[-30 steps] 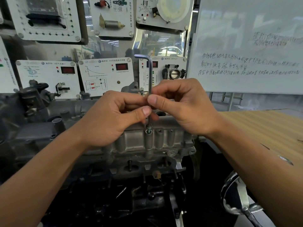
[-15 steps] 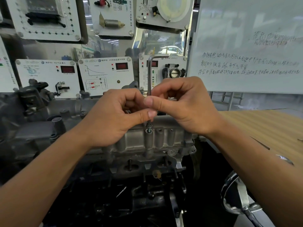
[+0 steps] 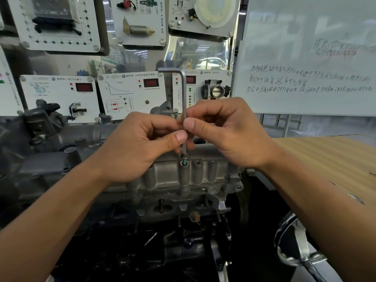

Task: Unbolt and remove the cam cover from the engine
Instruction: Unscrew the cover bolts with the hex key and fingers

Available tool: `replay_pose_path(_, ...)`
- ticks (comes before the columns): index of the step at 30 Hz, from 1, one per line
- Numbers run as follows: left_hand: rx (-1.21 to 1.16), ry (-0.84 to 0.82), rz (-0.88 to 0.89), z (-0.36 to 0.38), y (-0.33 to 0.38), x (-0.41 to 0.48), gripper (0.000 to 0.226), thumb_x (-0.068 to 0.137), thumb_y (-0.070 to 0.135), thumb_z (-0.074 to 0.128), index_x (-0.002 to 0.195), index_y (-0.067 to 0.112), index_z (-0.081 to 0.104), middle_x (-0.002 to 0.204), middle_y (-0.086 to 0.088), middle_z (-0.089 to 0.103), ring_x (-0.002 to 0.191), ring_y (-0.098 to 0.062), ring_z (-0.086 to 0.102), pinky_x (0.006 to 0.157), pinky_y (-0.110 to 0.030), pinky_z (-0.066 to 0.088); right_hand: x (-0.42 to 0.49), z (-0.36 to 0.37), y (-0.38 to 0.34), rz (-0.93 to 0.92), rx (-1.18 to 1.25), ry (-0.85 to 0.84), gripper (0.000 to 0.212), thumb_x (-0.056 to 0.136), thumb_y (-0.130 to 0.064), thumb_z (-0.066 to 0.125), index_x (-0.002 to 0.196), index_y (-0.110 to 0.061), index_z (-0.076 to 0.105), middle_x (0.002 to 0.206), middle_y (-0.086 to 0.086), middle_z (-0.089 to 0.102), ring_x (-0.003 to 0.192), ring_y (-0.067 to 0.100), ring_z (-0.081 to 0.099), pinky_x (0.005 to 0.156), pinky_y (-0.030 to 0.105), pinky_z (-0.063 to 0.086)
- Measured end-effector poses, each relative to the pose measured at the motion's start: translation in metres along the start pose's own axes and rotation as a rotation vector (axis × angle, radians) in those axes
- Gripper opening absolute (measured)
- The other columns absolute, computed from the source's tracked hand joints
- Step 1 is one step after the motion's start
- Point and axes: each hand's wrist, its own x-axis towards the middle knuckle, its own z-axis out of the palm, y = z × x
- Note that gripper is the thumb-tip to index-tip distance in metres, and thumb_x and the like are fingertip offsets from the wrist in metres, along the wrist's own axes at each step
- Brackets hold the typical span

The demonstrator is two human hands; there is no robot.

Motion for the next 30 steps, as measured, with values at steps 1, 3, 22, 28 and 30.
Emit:
replay_pose_path(1, -0.006, 0.009, 0.0, 0.0007, 0.0001, -0.0001, 0.014, 0.088, 0.026, 0.065, 0.093, 0.023, 0.077, 0.086, 0.003, 0.078, 0.084, -0.02, 0.074, 0.082, -0.022, 0.058, 0.0001, -0.0003, 0.0, 0.001, 0.003, 0.004, 0.009, 0.091, -0.001, 0.065, 0.099, -0.001, 0.071, 0.079, 0.014, 0.071, 0.069, 0.024, 0.07, 0.073, 0.039, 0.059)
replay_pose_path(3, -0.003, 0.039, 0.008, 0.0019, 0.0002, 0.0004, 0.017, 0.085, 0.028, 0.068, 0.094, 0.018, 0.077, 0.086, 0.002, 0.078, 0.083, -0.017, 0.075, 0.083, -0.026, 0.059, 0.0008, 0.0, 0.0, -0.006, 0.007, 0.012, 0.01, 0.089, -0.003, 0.069, 0.098, -0.004, 0.073, 0.081, 0.014, 0.074, 0.073, 0.026, 0.073, 0.075, 0.042, 0.061)
replay_pose_path(22, -0.017, 0.043, 0.003, 0.0012, -0.0037, 0.0024, 0.011, 0.088, 0.03, 0.069, 0.098, 0.025, 0.072, 0.087, 0.005, 0.077, 0.084, -0.011, 0.073, 0.082, -0.023, 0.057, 0.0026, 0.0005, 0.0003, 0.019, 0.016, -0.01, 0.017, 0.095, 0.003, 0.058, 0.106, -0.003, 0.069, 0.07, -0.015, 0.067, 0.063, -0.001, 0.062, 0.062, 0.01, 0.046)
replay_pose_path(28, 0.0, -0.031, -0.032, 0.0003, -0.0031, 0.001, 0.021, 0.091, 0.031, 0.065, 0.102, 0.018, 0.078, 0.1, 0.007, 0.078, 0.103, -0.01, 0.072, 0.098, -0.023, 0.051, 0.0033, 0.0027, -0.0037, 0.033, 0.089, -0.002, 0.012, 0.094, 0.002, 0.061, 0.099, 0.0, 0.071, 0.075, 0.016, 0.069, 0.06, 0.025, 0.064, 0.06, 0.034, 0.056)
replay_pose_path(30, 0.011, -0.005, -0.035, 0.0015, -0.0029, 0.0013, 0.023, 0.088, 0.03, 0.067, 0.103, 0.016, 0.077, 0.096, 0.006, 0.078, 0.098, -0.011, 0.073, 0.096, -0.024, 0.053, 0.0036, 0.0041, -0.0041, 0.016, 0.053, 0.052, 0.007, 0.09, -0.003, 0.067, 0.089, -0.007, 0.073, 0.071, 0.017, 0.069, 0.058, 0.029, 0.063, 0.058, 0.032, 0.054)
